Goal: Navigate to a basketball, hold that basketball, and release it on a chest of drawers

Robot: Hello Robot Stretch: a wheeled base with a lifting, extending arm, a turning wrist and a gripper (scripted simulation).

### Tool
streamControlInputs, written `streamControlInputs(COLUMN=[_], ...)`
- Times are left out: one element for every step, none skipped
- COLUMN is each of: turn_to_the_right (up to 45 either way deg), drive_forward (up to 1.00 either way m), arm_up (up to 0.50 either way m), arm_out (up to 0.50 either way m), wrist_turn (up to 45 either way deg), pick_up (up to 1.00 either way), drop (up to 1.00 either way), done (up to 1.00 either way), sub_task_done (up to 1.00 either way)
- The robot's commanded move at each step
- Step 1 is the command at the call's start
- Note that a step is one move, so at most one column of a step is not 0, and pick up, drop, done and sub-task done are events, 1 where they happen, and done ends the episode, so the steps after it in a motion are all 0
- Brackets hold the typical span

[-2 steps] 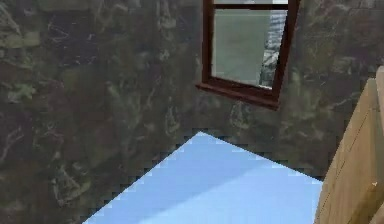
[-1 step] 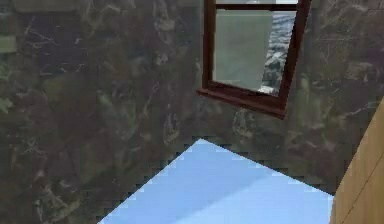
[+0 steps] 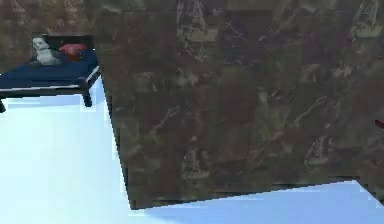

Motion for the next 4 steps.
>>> streamControlInputs(turn_to_the_right=[-33.0,0.0,-3.0,0.0], drive_forward=[0.00,0.15,0.00,1.00], arm_up=[0.00,0.00,0.00,0.00], arm_out=[0.00,0.00,0.00,0.00], wrist_turn=[0.0,0.0,0.0,0.0], pick_up=[0.00,0.00,0.00,0.00], drop=[0.00,0.00,0.00,0.00], done=[0.00,0.00,0.00,0.00], sub_task_done=[0.00,0.00,0.00,0.00])
